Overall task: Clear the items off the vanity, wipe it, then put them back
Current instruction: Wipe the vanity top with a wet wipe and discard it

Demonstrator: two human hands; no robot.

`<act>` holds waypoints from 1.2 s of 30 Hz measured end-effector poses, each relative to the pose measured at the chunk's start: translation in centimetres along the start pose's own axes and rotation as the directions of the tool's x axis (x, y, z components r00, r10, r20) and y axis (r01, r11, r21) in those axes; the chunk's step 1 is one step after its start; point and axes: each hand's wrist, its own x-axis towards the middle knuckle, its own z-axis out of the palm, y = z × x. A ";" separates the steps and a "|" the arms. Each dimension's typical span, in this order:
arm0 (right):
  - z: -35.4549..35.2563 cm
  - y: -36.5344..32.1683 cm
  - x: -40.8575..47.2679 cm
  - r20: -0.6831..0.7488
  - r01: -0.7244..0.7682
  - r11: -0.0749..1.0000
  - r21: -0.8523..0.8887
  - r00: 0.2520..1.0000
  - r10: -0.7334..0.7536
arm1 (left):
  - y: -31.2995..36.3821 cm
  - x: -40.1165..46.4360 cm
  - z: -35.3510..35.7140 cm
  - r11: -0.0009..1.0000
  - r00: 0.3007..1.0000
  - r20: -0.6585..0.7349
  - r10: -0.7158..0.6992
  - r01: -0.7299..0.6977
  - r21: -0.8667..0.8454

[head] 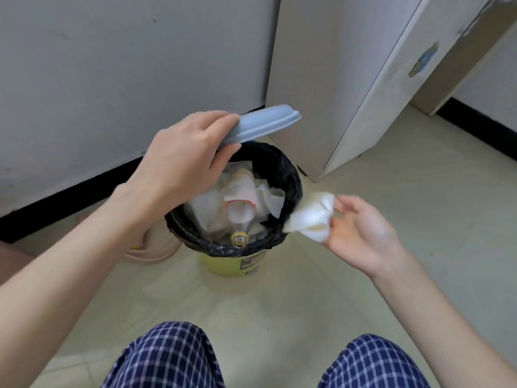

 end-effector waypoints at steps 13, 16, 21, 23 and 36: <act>1.0 0.3 4.8 -0.241 0.197 0.980 0.017 0.952 -0.188 | 2.0 -3.6 2.9 0.995 0.992 0.081 0.101 -0.102 0.010; -2.6 1.0 4.2 -0.346 0.238 0.970 -0.048 0.907 -0.240 | 3.6 -6.1 5.5 0.994 0.984 0.143 0.103 -0.107 0.022; -5.0 1.2 4.0 -0.320 0.208 0.978 0.011 0.927 -0.194 | 5.0 -9.4 8.9 0.998 0.972 0.226 0.057 -0.063 0.020; -5.1 1.2 4.1 -0.298 0.211 0.976 0.053 0.936 -0.186 | 5.0 -9.8 9.3 0.999 0.968 0.245 0.046 -0.052 0.017; 3.2 -2.8 -7.9 -0.207 0.142 0.664 -0.734 0.884 -0.419 | 10.1 1.3 -4.3 1.000 0.820 0.572 0.018 -0.003 -0.028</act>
